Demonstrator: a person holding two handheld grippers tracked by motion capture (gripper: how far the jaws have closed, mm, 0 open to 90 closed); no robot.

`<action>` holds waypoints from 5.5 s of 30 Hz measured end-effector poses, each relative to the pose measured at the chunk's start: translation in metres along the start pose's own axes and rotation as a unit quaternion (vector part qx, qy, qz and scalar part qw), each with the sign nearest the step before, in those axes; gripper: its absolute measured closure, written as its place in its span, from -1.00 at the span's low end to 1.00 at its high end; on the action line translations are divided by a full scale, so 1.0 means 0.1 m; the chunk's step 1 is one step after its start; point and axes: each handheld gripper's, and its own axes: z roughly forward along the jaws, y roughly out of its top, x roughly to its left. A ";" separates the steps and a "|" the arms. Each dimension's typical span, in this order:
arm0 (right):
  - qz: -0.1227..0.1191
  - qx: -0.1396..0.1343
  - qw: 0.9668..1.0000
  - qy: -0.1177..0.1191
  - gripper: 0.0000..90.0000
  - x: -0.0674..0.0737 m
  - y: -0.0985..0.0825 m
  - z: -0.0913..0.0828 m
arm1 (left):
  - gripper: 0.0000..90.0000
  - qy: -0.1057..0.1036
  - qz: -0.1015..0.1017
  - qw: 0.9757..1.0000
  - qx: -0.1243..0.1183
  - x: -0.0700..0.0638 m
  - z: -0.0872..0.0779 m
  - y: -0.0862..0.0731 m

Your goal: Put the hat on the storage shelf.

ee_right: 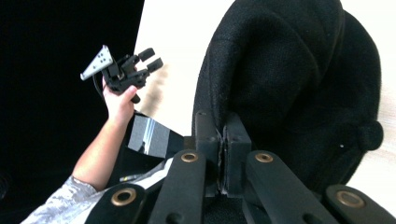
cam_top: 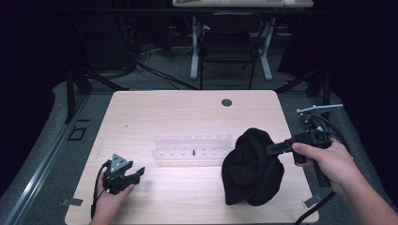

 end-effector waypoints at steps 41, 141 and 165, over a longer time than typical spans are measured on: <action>-0.019 -0.106 0.993 0.047 0.96 0.22 0.40 -0.27 | -0.04 -0.010 -0.001 1.000 0.001 -0.01 0.01 0.00; -0.060 -0.101 0.989 0.090 0.95 0.74 1.10 0.77 | -0.05 -0.014 0.004 1.000 -0.014 -0.06 -0.03 0.06; -0.056 -0.108 0.985 0.125 0.94 0.79 1.08 0.94 | 0.01 -0.073 0.061 0.995 -0.037 -0.48 0.00 0.50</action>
